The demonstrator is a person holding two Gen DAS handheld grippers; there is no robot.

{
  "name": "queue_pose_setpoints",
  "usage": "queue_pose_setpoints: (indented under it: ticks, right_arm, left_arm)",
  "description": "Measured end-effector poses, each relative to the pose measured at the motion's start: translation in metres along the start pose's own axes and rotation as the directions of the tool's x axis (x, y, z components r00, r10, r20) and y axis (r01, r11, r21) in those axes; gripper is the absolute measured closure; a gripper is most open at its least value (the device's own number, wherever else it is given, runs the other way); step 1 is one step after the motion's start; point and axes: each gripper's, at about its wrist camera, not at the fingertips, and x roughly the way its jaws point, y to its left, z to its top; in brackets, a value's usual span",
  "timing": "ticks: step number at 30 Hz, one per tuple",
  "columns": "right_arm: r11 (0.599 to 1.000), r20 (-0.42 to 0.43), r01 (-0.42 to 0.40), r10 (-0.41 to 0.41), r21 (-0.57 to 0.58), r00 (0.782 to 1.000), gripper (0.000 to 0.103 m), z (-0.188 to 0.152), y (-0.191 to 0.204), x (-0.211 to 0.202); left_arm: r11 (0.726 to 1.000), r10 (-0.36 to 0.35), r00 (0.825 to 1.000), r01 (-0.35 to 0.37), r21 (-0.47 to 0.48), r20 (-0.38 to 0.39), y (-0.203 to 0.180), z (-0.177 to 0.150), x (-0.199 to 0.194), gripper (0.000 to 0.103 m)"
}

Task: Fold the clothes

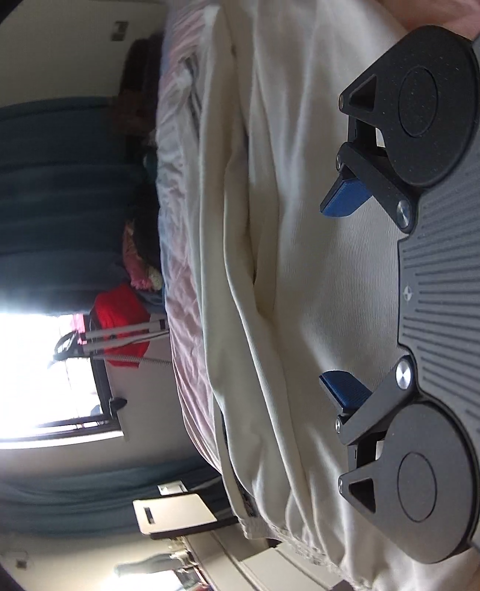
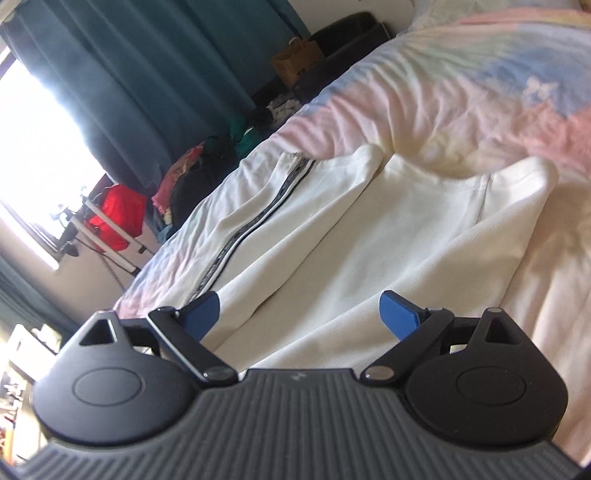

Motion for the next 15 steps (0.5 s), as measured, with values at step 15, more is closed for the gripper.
queue_pose_setpoints:
  ticks: [15]
  right_arm:
    - [0.963, 0.052, -0.005, -0.009, 0.268, 0.999, 0.008, 0.019, -0.051, 0.038]
  left_arm:
    - [0.847, -0.051, 0.997, 0.077, 0.525, -0.064, -0.097, 0.074, 0.13, 0.042]
